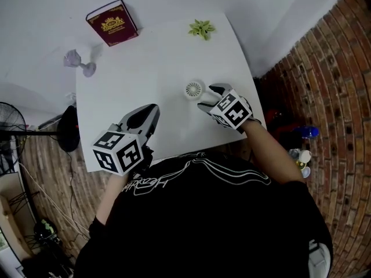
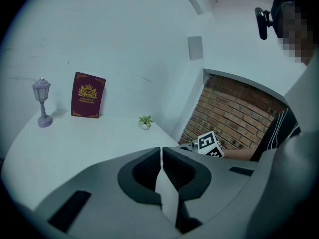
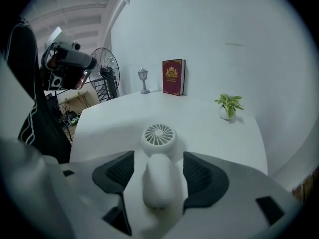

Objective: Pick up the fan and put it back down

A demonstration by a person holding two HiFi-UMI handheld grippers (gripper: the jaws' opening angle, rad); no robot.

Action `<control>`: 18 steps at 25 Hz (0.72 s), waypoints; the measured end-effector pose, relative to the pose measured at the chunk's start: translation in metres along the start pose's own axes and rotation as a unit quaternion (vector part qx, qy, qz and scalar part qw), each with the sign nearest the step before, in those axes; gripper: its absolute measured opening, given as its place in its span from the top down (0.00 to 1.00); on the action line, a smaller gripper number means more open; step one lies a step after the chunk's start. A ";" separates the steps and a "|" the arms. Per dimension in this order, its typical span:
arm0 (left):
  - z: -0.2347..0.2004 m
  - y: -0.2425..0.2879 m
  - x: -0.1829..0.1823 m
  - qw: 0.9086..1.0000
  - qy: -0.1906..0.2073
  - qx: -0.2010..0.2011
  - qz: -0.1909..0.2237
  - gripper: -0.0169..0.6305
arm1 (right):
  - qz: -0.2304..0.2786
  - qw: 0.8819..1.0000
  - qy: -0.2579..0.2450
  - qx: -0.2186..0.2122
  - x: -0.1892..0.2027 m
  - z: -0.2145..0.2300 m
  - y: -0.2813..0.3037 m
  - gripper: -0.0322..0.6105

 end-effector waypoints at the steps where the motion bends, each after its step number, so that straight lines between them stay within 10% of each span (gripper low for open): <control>1: -0.002 0.001 0.001 1.000 -0.003 -0.002 0.002 0.91 | -0.005 1.000 -0.003 -0.005 0.001 0.001 0.004 0.47; 18: -0.026 -0.011 0.016 0.997 -0.054 -0.039 0.025 0.91 | -0.035 0.999 -0.019 -0.010 0.007 0.000 0.027 0.63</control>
Point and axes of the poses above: the fingertips, and each gripper's own axes: y forward along the fingers, z to its right, x out of its underside, the point moved 7 cm from there along -y, backward along the fingers, and after that the axes turned 5 degrees about -y, right-handed, at the moved point
